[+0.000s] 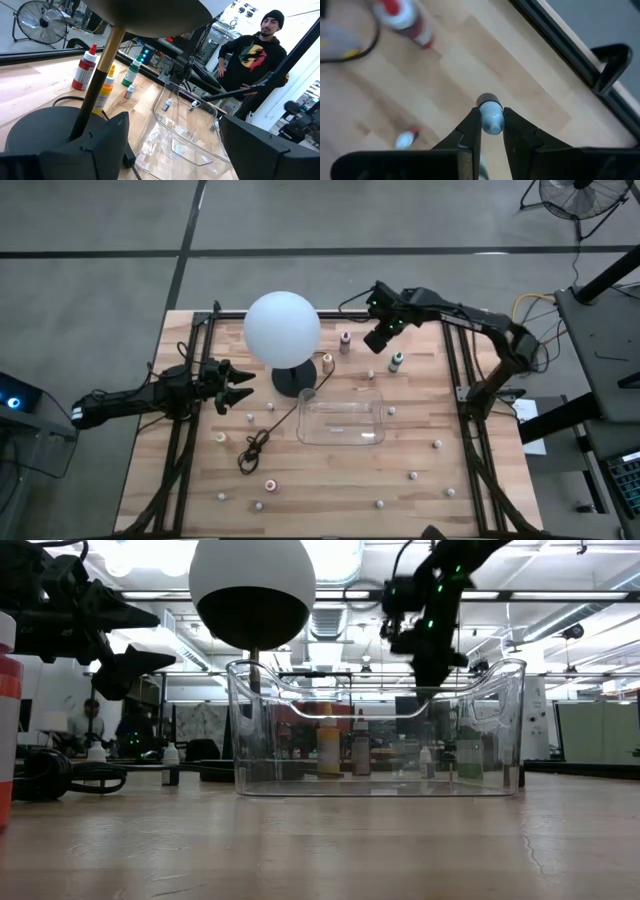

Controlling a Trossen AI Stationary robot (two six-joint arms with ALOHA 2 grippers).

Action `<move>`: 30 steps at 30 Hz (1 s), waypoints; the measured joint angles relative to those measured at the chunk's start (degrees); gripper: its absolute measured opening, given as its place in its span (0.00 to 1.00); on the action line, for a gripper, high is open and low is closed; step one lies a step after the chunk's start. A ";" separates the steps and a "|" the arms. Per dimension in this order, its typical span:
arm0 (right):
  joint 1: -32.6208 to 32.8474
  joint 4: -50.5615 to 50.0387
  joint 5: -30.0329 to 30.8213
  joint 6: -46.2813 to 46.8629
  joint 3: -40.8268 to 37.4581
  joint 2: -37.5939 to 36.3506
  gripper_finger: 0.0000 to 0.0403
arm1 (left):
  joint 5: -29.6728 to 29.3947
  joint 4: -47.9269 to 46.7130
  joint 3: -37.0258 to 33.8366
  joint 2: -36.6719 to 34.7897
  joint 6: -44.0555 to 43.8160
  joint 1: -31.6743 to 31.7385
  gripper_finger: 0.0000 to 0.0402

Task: Pick & Place food coloring
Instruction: Put the small red food coloring bottle into the transparent bin

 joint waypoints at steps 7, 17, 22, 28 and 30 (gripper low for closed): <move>4.94 -4.57 -0.04 -4.38 -0.02 -7.63 0.13 | 0.00 -0.02 0.00 0.00 0.00 0.02 0.70; 16.22 -9.07 -0.17 -4.95 -0.02 -12.28 0.13 | 0.02 -0.02 -0.02 0.00 0.00 0.02 0.70; 21.96 -9.33 -0.18 -4.77 -0.02 -11.45 0.13 | 0.02 -0.02 -0.02 0.00 0.00 0.02 0.70; 26.68 -9.42 -0.19 -3.51 2.26 -8.02 0.13 | 0.02 -0.02 0.00 0.00 0.00 0.00 0.70; 27.80 -9.34 -0.17 -3.51 3.87 -6.48 0.13 | 0.01 -0.02 0.00 0.00 -0.01 0.00 0.70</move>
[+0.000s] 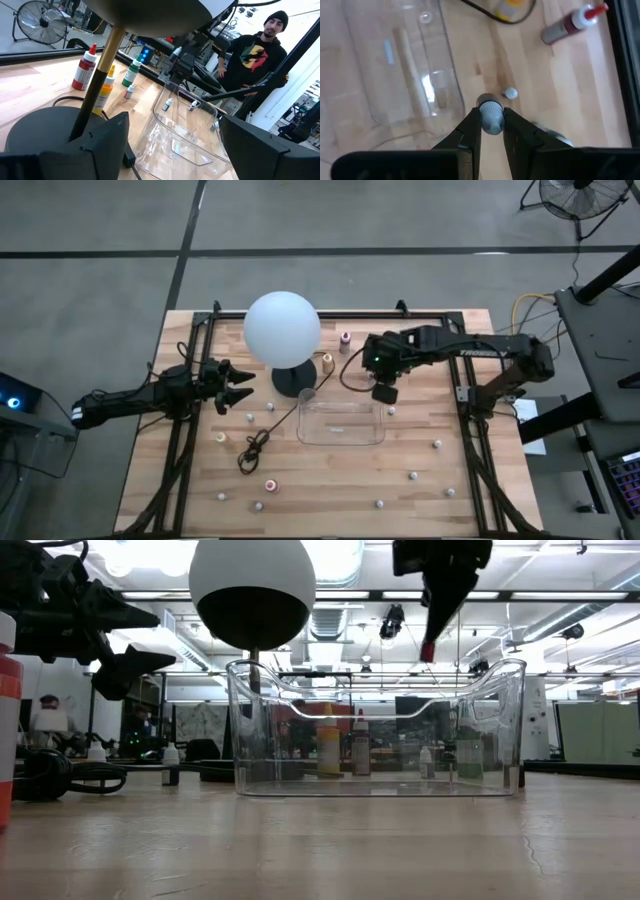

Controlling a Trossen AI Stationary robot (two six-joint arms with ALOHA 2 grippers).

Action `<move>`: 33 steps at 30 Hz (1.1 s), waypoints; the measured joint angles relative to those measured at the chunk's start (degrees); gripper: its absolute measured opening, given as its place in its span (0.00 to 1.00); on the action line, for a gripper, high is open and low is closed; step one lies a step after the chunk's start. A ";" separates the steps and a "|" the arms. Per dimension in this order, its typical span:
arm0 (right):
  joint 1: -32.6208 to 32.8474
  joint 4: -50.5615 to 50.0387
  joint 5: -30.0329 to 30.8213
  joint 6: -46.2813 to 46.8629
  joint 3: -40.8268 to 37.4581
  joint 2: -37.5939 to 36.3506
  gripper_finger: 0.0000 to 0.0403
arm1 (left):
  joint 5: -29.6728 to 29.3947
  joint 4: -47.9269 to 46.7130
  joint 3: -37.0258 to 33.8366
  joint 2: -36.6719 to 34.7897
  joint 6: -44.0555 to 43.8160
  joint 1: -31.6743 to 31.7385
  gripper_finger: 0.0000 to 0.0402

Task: Pick & Place food coloring
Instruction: Put the small red food coloring bottle into the transparent bin

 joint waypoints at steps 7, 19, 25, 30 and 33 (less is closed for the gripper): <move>3.74 -0.09 -0.48 1.68 6.37 5.72 0.13 | 0.01 0.00 0.01 0.00 0.01 0.00 0.70; 8.94 -0.08 -0.49 3.36 8.36 11.47 0.13 | 0.00 0.01 0.01 0.00 0.01 0.00 0.70; 9.40 0.72 -0.40 1.79 7.39 12.51 0.13 | 0.01 0.02 0.00 0.00 0.01 0.00 0.70; 10.05 4.06 -0.40 -0.32 4.30 12.49 0.13 | -0.01 0.00 0.01 0.00 -0.01 0.00 0.70; 10.08 5.85 -0.44 -1.15 2.29 12.49 0.13 | 0.01 0.00 0.01 0.00 0.01 0.02 0.70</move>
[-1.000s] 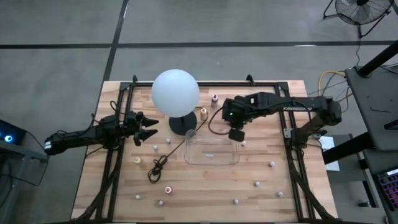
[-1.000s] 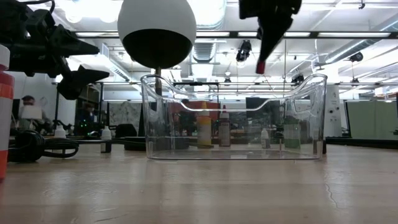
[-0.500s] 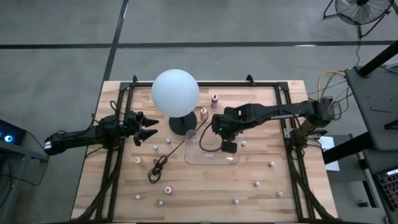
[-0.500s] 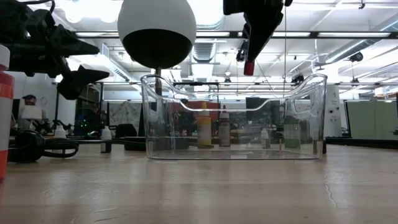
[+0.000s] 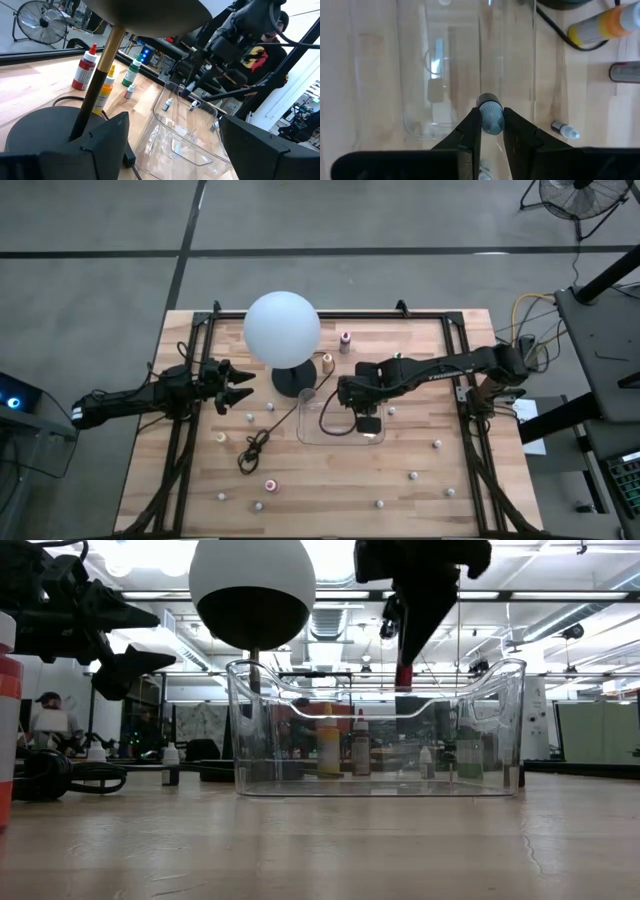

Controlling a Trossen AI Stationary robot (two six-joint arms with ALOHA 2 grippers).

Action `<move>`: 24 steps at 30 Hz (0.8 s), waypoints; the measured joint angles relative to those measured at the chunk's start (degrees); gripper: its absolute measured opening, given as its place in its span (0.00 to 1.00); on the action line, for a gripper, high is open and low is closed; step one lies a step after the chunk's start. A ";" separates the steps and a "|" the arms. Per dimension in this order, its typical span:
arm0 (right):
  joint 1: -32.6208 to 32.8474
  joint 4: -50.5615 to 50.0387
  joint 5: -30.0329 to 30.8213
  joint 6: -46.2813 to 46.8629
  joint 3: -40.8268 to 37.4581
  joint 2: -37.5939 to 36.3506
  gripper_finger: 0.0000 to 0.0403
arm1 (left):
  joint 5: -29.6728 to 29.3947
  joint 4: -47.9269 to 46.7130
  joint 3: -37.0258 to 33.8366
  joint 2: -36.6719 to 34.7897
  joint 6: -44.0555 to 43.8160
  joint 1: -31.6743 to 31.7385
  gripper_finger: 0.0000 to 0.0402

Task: Pick & Place food coloring
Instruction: Put the small red food coloring bottle into the transparent bin

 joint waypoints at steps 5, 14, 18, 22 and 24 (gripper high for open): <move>-0.03 2.30 0.17 -3.02 -2.81 0.00 0.13 | -0.01 0.01 -0.02 0.00 0.00 0.00 0.70; -0.05 5.60 -0.22 -6.75 -5.41 2.36 0.13 | -0.02 0.02 -0.01 0.00 0.00 0.00 0.70; -0.41 5.81 -2.43 -7.85 -5.33 4.27 0.13 | 0.00 0.02 0.00 0.00 -0.02 0.00 0.70; -0.67 5.95 -2.55 -7.95 -6.05 4.66 0.13 | -0.01 0.02 0.00 0.00 0.00 0.00 0.70; -1.03 6.47 -2.54 -8.07 -6.24 4.63 0.13 | -0.02 0.02 -0.02 0.00 -0.01 -0.01 0.70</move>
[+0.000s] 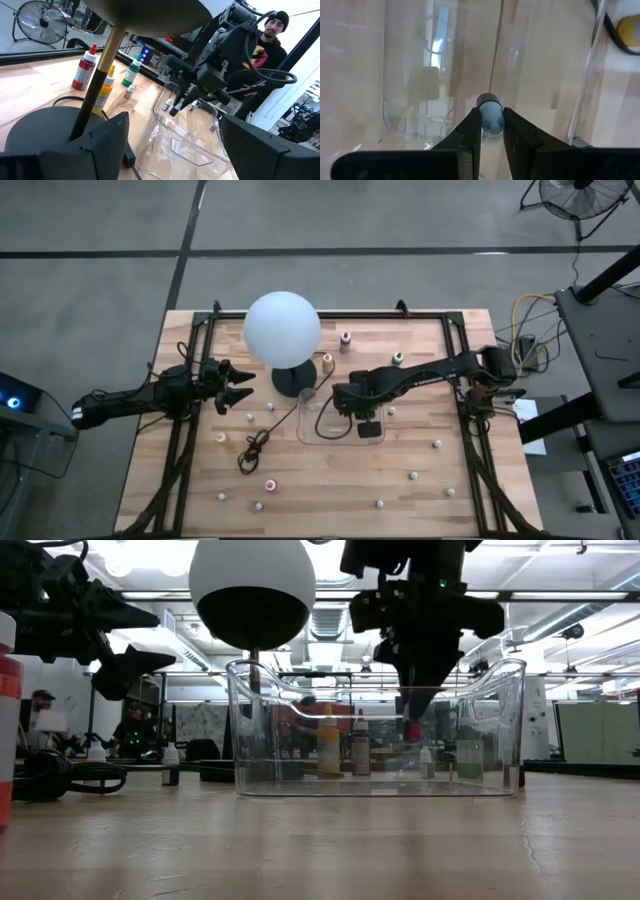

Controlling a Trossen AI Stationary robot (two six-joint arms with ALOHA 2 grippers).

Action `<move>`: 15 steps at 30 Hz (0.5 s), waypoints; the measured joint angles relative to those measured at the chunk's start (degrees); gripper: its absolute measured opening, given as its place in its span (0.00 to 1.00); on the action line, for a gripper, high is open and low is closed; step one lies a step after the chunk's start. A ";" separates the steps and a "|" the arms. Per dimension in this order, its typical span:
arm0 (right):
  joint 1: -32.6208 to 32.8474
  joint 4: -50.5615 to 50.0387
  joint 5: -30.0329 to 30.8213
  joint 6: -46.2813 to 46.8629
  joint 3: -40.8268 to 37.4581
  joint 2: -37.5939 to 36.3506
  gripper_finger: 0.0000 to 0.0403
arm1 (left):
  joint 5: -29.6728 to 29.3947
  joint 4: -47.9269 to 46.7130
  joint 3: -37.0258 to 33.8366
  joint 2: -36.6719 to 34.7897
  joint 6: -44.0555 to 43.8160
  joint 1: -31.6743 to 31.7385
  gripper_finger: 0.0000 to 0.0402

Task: Pick & Place food coloring
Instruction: Put the small red food coloring bottle into the transparent bin

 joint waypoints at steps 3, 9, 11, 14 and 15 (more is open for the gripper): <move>-0.66 0.25 0.02 -0.02 -0.55 0.00 0.13 | 0.02 -0.02 0.02 0.00 -0.01 -0.01 0.70; -1.23 1.56 -0.01 -0.31 -1.23 2.15 0.13 | 0.02 0.00 0.02 0.00 0.00 0.00 0.70; -1.44 1.88 -0.01 -0.70 -1.23 2.63 0.13 | 0.01 0.01 0.01 -0.02 0.01 0.01 0.70; -1.75 2.61 0.00 -1.22 -1.63 2.65 0.13 | 0.02 0.00 0.00 0.02 0.01 0.02 0.70; -1.75 3.09 0.02 -1.32 -1.85 2.64 0.13 | 0.00 0.00 0.00 0.00 -0.01 -0.01 0.70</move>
